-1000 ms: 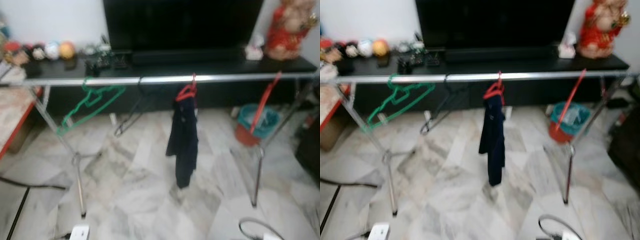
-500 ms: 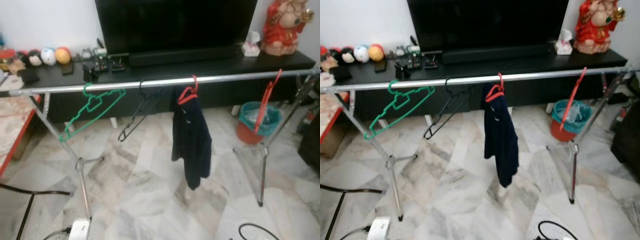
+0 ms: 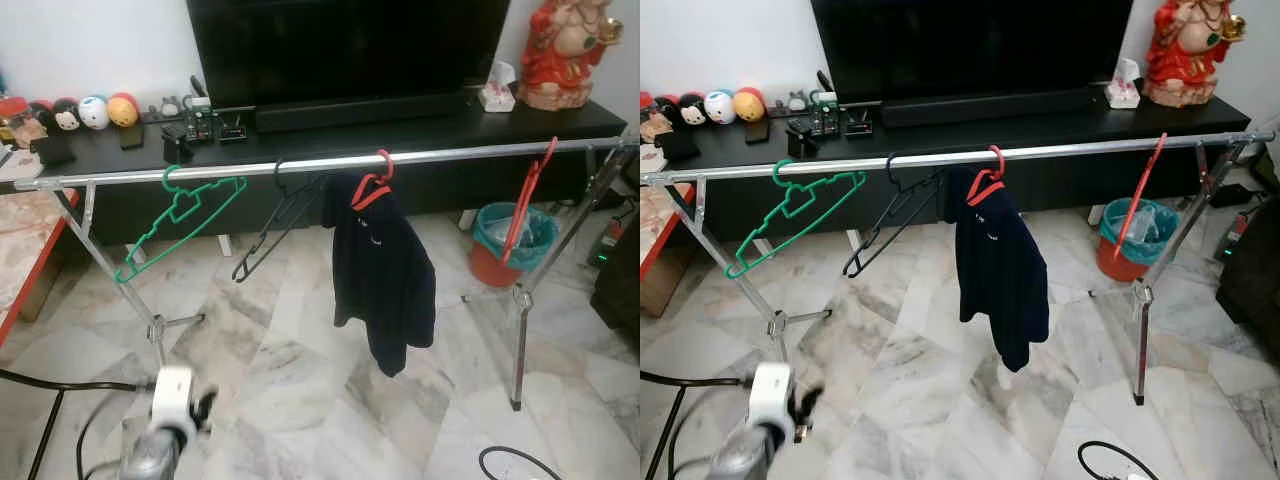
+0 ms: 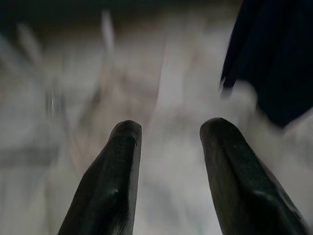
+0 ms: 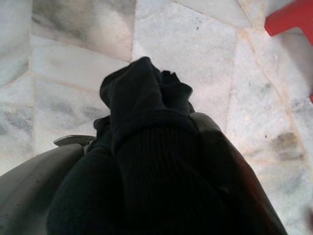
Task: Hang hanger
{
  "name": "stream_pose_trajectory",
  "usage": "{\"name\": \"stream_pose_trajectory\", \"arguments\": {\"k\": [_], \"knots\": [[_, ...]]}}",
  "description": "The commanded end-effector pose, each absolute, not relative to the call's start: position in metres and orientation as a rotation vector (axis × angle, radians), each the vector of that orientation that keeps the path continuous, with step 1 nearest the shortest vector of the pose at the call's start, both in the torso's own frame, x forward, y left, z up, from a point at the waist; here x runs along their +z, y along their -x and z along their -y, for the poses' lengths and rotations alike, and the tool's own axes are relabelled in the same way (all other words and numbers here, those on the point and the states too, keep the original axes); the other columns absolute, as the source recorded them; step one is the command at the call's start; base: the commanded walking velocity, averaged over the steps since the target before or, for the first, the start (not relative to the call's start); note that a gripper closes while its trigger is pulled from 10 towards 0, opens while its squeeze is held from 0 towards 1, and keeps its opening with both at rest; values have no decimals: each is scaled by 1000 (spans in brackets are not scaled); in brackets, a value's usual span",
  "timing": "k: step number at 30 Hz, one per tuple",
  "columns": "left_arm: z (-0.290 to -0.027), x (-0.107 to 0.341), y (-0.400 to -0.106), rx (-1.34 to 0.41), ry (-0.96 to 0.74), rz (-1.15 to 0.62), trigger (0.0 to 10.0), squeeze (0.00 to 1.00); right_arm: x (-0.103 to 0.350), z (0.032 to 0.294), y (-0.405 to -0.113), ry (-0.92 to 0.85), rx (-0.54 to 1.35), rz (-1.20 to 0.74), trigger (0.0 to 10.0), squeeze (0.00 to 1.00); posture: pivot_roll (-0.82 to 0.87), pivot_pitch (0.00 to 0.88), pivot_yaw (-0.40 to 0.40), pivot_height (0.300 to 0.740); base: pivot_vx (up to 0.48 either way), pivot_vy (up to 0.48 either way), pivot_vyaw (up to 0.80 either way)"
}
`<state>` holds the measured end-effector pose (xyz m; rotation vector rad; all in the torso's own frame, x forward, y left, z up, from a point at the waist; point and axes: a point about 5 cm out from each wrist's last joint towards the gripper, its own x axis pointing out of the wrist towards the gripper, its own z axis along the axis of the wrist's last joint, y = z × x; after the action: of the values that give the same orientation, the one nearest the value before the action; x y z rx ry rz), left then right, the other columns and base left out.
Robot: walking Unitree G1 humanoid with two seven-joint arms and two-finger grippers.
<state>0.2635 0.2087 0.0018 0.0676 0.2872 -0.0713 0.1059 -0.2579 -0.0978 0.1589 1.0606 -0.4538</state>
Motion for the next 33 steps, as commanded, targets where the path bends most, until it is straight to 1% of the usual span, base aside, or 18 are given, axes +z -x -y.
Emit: {"name": "stream_pose_trajectory", "arguments": {"k": [1, 3, 5, 6, 7, 8, 10, 13, 14, 17, 21, 26, 27, 31, 33], "knots": [[-206, 8, -264, -76, -68, -243, 10000, 0, -97, 260, -107, -156, -459, -1047, 10000, 0, -40, 0, 25, 740, 0, 0, 0], [-202, 18, -270, -78, -52, -197, 10000, 0, -96, 261, -107, -154, -458, -1046, 10000, 0, -37, 0, 24, 740, 0, 0, 0], [-198, 30, -280, -74, -104, -141, 10000, 0, -96, 262, -108, -150, -459, -1045, 10000, 0, -36, 0, 24, 740, 0, 0, 0], [-195, 33, -284, -96, -129, -141, 10000, 0, -95, 262, -109, -147, -459, -1045, 10000, 0, -34, 0, 25, 740, 0, 0, 0], [-192, 36, -287, -117, -86, -128, 10000, 0, -95, 263, -109, -144, -458, -1045, 10000, 0, -37, 0, 27, 740, 0, 0, 0], [-192, 36, -287, -117, -86, -128, 10000, 0, -95, 263, -109, -144, -458, -1045, 10000, 0, -37, 0, 27, 740, 0, 0, 0], [-189, 44, -295, -112, 9, -86, 10000, 0, -94, 263, -113, -147, -464, -1036, 10000, 0, -57, 0, 33, 740, 0, 0, 0], [-188, 48, -298, -102, 27, -70, 10000, 0, -93, 264, -114, -153, -472, -1027, 10000, 0, -67, 0, 35, 740, 0, 0, 0], [-185, 53, -304, -79, 73, -61, 10000, 0, -92, 265, -118, -163, -482, -1012, 10000, 0, -77, 0, 37, 740, 0, 0, 0], [-183, 54, -307, -79, 86, -62, 10000, 0, -91, 266, -120, -162, -483, -1006, 10000, 0, -84, 0, 40, 740, 0, 0, 0], [-171, 54, -310, -128, 82, -75, 10000, 0, -89, 268, -123, -167, -496, -995, 10000, 0, -106, 0, 41, 740, 0, 0, 0], [-164, 53, -311, -163, 127, -97, 10000, 0, -89, 270, -123, -162, -498, -997, 10000, 0, -104, 0, 37, 740, 0, 0, 0], [-164, 54, -312, -171, 132, -99, 10000, 1000, -89, 270, -123, -159, -496, -1003, 10000, 0, -101, 0, 41, 740, 0, 0, 0], [-166, 55, -312, -176, 125, -95, 10000, 1000, -90, 269, -122, -163, -498, -1006, 10000, 0, -104, 0, 54, 740, 0, 0, 0], [-170, 61, -315, -175, 90, -74, 10000, 1000, -90, 267, -122, -174, -499, -1003, 10000, 0, -104, 0, 74, 740, 0, 0, 0]]}}
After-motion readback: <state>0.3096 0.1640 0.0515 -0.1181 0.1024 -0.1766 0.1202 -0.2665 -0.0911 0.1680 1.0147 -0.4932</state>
